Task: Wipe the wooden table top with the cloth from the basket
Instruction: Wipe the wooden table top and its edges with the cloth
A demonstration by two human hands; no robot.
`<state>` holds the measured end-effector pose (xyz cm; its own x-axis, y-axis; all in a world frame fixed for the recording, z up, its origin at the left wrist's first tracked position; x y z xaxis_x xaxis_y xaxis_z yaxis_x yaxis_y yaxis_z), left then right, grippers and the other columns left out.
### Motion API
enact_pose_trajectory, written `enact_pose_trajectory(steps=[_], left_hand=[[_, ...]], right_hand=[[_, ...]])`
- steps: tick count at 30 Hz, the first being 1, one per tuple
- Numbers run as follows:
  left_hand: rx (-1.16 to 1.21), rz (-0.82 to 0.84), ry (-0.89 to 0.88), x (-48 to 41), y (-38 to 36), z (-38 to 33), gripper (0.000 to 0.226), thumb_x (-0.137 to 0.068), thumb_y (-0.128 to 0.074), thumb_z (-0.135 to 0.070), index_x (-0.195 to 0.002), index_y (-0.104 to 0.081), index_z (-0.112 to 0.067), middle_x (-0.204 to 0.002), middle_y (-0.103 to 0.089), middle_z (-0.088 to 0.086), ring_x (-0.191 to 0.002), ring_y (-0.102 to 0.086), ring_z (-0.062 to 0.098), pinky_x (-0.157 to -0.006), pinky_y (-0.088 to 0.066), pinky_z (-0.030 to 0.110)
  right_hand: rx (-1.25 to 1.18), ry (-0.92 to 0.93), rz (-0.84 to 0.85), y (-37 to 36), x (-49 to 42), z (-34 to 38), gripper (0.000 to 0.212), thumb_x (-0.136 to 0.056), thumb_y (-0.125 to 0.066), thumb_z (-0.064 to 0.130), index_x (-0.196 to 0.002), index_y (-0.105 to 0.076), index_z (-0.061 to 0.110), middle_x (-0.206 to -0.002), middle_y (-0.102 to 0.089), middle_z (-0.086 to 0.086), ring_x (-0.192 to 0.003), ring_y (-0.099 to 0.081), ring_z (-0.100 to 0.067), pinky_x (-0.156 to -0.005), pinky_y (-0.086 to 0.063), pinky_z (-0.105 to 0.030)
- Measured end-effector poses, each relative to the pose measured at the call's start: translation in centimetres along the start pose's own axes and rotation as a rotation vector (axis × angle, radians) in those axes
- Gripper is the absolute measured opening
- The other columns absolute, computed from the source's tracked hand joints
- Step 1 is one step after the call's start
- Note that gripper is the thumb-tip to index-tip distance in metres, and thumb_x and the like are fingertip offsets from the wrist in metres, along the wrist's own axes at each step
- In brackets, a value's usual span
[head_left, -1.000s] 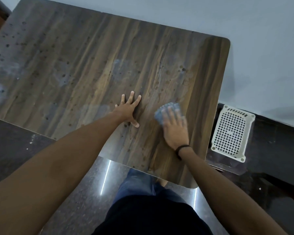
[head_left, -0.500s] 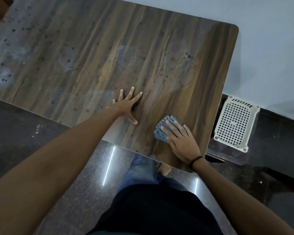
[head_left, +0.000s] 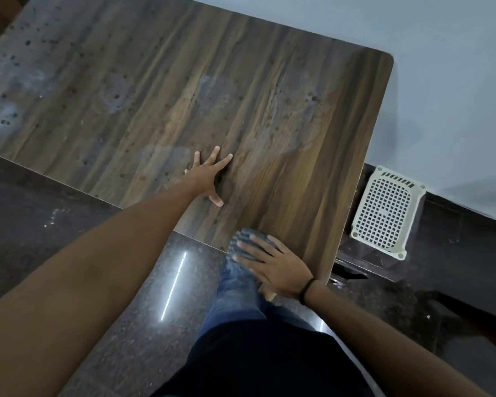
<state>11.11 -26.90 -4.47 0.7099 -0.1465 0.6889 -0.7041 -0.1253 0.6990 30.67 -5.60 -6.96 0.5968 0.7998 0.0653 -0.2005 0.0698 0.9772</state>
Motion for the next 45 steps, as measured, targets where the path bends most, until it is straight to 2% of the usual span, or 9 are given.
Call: enact_pose_trajectory(steps=[6,10,15,20,25,29,34,38,45], left_hand=[[-0.020,0.023,0.012,-0.1,0.2,-0.2,0.143,-0.059,-0.095,-0.036,-0.153,0.012,-0.050,-0.161,0.031,-0.012,-0.146,0.024,0.046,-0.107,-0.016,0.078],[-0.001,0.025,0.014,-0.1,0.1,-0.4,0.144,-0.059,-0.095,-0.034,-0.153,0.012,-0.050,-0.160,0.032,-0.013,-0.146,0.025,0.045,-0.107,-0.014,0.078],[-0.001,0.041,0.023,-0.1,0.1,-0.3,0.144,-0.059,-0.095,-0.033,-0.152,0.014,-0.051,-0.159,0.034,-0.013,-0.145,0.027,0.045,-0.107,-0.014,0.078],[-0.024,0.039,0.007,-0.4,0.2,-0.2,0.145,-0.058,-0.095,-0.037,-0.152,0.014,-0.051,-0.160,0.034,-0.013,-0.145,0.027,0.045,-0.105,-0.014,0.079],[-0.027,0.058,0.014,-0.5,0.0,-0.2,0.146,-0.059,-0.095,-0.037,-0.151,0.018,-0.051,-0.157,0.038,-0.014,-0.144,0.030,0.045,-0.106,-0.014,0.080],[-0.033,0.068,-0.004,-0.5,0.3,-0.2,0.147,-0.059,-0.095,-0.039,-0.151,0.020,-0.051,-0.156,0.039,-0.013,-0.143,0.031,0.046,-0.107,-0.014,0.080],[-0.024,0.056,-0.003,-0.5,0.4,-0.1,0.149,-0.057,-0.096,-0.037,-0.150,0.019,-0.052,-0.157,0.039,-0.014,-0.143,0.030,0.046,-0.105,-0.015,0.080],[-0.025,0.047,-0.014,-0.5,0.3,-0.2,0.148,-0.057,-0.096,-0.038,-0.151,0.019,-0.052,-0.157,0.038,-0.014,-0.144,0.029,0.045,-0.107,-0.015,0.080],[-0.015,0.109,0.001,-0.7,0.1,-0.3,0.147,-0.063,-0.094,-0.034,-0.150,0.024,-0.049,-0.153,0.046,-0.011,-0.140,0.037,0.044,-0.109,-0.010,0.078]], right_hand=[[-0.059,-0.458,-0.073,1.1,4.2,-3.0,0.056,-0.105,-0.033,0.038,-0.159,-0.023,0.032,-0.166,-0.023,0.002,-0.154,-0.015,-0.025,-0.117,-0.031,-0.056],[0.013,-0.074,0.006,0.9,3.0,-2.6,0.054,-0.106,-0.033,0.042,-0.159,-0.020,0.039,-0.167,-0.020,0.007,-0.154,-0.019,-0.021,-0.120,-0.027,-0.052],[-0.191,-0.855,-0.166,3.2,-1.6,-9.4,0.053,-0.107,-0.028,0.040,-0.159,-0.020,0.036,-0.168,-0.014,0.004,-0.155,-0.010,-0.025,-0.120,-0.022,-0.060],[-0.046,-0.139,-0.022,2.4,-3.2,-6.7,0.051,-0.106,-0.028,0.041,-0.157,-0.024,0.039,-0.167,-0.020,0.008,-0.154,-0.017,-0.023,-0.122,-0.019,-0.053],[-0.209,-0.890,-0.146,4.5,-5.2,-14.2,0.057,-0.103,-0.027,0.037,-0.159,-0.022,0.036,-0.168,-0.015,0.005,-0.155,-0.009,-0.027,-0.121,-0.016,-0.060],[-0.118,-0.201,-0.018,2.9,-6.8,-9.1,0.055,-0.101,-0.033,0.034,-0.156,-0.029,0.038,-0.167,-0.018,0.009,-0.155,-0.013,-0.024,-0.122,-0.013,-0.055],[-0.268,-0.587,-0.124,3.9,-7.0,-10.8,0.045,-0.100,-0.049,0.037,-0.145,-0.050,0.034,-0.162,-0.032,0.006,-0.153,-0.020,-0.024,-0.123,-0.015,-0.057],[-0.142,-0.168,-0.066,3.0,-6.8,-7.5,0.042,-0.105,-0.038,0.042,-0.145,-0.048,0.035,-0.163,-0.031,0.005,-0.151,-0.024,-0.023,-0.120,-0.027,-0.050],[-0.193,-0.977,-0.227,5.3,-7.8,-16.2,0.052,-0.108,-0.032,0.035,-0.159,-0.025,0.028,-0.168,-0.015,-0.003,-0.155,-0.011,-0.030,-0.120,-0.022,-0.057]])
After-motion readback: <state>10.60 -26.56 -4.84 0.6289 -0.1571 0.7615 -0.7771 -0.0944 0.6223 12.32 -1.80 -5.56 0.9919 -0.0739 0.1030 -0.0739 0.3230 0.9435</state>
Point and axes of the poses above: each hand's wrist, its own x-axis away from the middle knuckle, its own y-axis out of the back of the hand, z = x × y, the point moved 6 cm from there along -x, towards the middle knuckle
